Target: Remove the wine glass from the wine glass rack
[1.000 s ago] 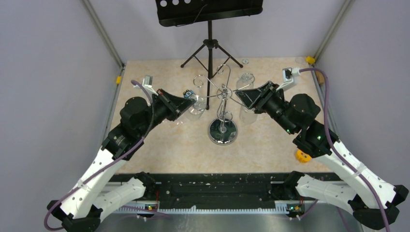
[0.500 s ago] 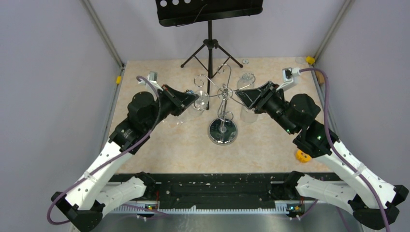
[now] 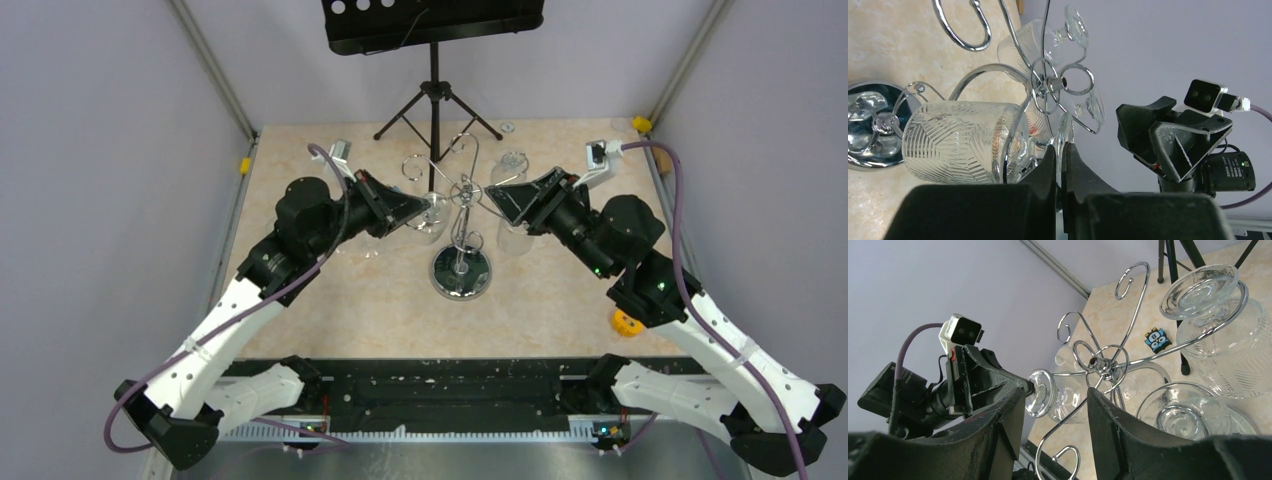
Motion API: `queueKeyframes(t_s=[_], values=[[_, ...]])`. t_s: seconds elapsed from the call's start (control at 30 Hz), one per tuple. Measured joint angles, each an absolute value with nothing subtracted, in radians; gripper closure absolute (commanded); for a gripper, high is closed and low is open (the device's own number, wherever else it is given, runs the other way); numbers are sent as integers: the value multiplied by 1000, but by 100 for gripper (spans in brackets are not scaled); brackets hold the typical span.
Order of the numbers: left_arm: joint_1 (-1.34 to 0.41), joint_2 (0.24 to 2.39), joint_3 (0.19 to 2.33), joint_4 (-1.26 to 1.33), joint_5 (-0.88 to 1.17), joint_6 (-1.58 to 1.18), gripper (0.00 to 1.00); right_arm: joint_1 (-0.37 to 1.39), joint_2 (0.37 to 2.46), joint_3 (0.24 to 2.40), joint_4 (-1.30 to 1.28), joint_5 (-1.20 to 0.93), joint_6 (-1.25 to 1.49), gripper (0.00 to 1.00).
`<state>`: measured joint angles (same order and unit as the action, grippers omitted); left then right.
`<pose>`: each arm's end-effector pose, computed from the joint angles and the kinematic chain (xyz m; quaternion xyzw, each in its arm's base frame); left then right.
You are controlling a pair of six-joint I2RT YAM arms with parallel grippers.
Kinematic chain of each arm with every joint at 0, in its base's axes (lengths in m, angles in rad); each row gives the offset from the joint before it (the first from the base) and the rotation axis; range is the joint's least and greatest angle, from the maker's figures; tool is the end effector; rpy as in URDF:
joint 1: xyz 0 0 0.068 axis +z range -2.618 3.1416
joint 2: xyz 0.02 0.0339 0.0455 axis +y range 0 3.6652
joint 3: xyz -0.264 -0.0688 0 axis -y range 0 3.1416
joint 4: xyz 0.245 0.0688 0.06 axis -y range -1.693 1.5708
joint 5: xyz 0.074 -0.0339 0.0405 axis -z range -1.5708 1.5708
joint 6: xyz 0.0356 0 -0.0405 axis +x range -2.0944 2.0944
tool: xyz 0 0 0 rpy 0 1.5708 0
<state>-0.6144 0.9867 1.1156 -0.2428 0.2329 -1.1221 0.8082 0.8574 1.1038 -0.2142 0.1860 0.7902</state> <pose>0.1731 -0.1322 0.4124 -0.1113 0.7368 -0.5607 0.3611 0.1285 0.1250 0.4346 0.0605 0.6932 0.4677 0.5451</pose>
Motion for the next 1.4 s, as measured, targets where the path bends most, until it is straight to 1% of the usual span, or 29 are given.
queueKeyframes(t_s=[0.13, 0.33, 0.43, 0.53, 0.87, 1.13, 1.4], values=[[-613, 995, 1119, -244, 292, -1122, 100, 808, 857, 1104, -210, 186, 790, 48], [-613, 995, 1135, -265, 347, -1106, 100, 808, 857, 1098, -206, 183, 797, 33], [-613, 994, 1145, -286, 360, -1095, 100, 808, 851, 1084, -190, 176, 797, 27], [-613, 982, 1145, -307, 365, -1089, 100, 808, 837, 1056, -165, 170, 797, 24], [-613, 940, 1145, -352, 376, -1104, 100, 808, 802, 1026, -100, 147, 797, 23], [-613, 850, 1149, -398, 360, -1103, 100, 808, 813, 1027, -25, 42, 796, 22], [-614, 769, 1206, -452, 303, -1071, 100, 808, 862, 1028, 30, -47, 800, 22]])
